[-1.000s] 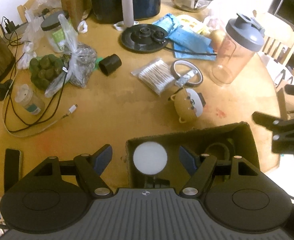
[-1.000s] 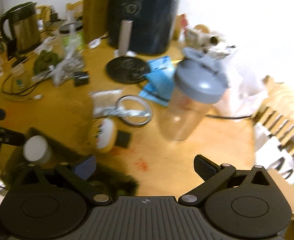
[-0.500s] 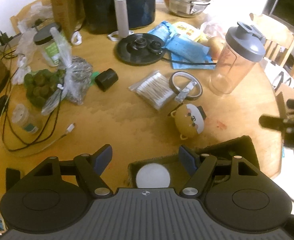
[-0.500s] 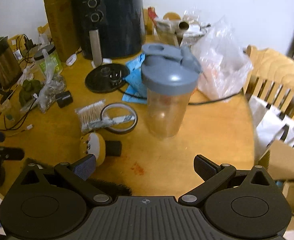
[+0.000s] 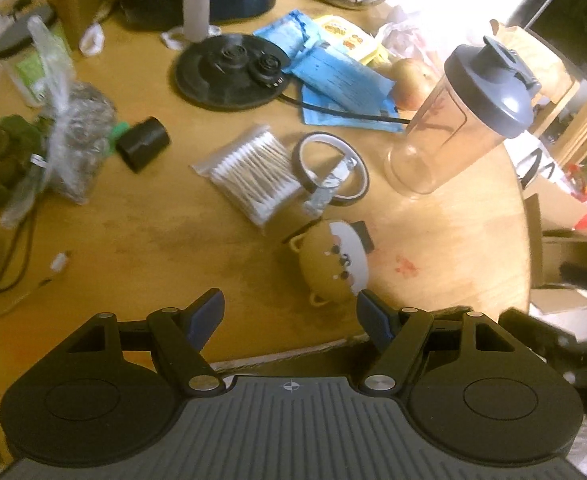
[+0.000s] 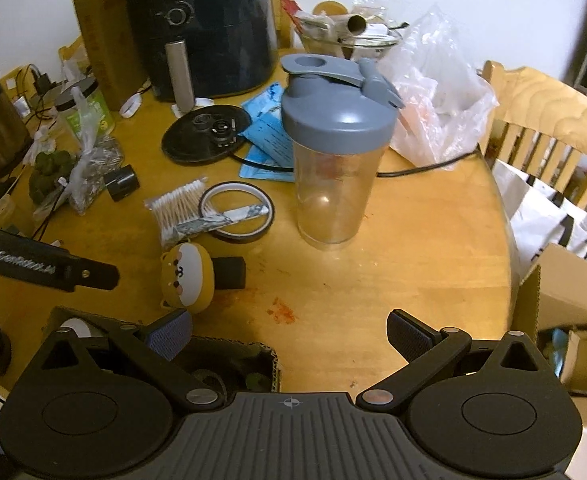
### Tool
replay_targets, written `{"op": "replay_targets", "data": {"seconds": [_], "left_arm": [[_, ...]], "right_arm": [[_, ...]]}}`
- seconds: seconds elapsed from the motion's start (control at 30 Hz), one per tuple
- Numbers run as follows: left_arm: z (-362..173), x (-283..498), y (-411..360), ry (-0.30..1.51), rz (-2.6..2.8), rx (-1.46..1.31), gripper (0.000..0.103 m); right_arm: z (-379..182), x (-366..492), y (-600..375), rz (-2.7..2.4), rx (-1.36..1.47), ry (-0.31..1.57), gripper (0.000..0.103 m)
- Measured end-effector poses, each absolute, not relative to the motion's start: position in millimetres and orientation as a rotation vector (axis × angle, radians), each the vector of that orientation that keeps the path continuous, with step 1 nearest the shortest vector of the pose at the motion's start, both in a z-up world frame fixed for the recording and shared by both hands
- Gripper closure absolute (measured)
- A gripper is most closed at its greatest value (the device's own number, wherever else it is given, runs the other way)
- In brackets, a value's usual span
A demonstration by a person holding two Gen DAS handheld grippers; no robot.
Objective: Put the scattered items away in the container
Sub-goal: 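Reach the left gripper to the yellow dog-face toy and close on it, then grasp the marble-patterned strip with the right gripper while the left gripper holds the toy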
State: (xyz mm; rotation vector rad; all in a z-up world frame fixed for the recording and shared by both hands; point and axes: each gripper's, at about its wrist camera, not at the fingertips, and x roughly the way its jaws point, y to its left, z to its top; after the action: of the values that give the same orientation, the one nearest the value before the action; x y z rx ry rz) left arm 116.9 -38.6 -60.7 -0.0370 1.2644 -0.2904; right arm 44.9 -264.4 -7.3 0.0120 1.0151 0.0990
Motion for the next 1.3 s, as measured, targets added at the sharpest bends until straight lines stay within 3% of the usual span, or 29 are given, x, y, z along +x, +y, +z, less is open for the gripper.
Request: {"op": "replay_targets", "data": {"seconds": [0.9,0.93,1.0,1.3], "left_arm": [[-138,175,-65,1.468,-0.220,-0.289,0.031],[-140,176,-65,1.470,-0.212,-0.291,0.032],[-143,176,-66,1.482,-0.211,-0.300,0.049],[-132,159,-72,1.488,-0.144,-0.162,0.050]], "right_arm": [[-11,26,-295,-0.009,0.082,1.056,0.000],[-12,25,-297,-0.013,0.085,1.057,0.000],[-13,23,-299,-0.018,0.089,1.060,0.000],[-14,21,-304,-0.027,0.093,1.061,0.000]]}}
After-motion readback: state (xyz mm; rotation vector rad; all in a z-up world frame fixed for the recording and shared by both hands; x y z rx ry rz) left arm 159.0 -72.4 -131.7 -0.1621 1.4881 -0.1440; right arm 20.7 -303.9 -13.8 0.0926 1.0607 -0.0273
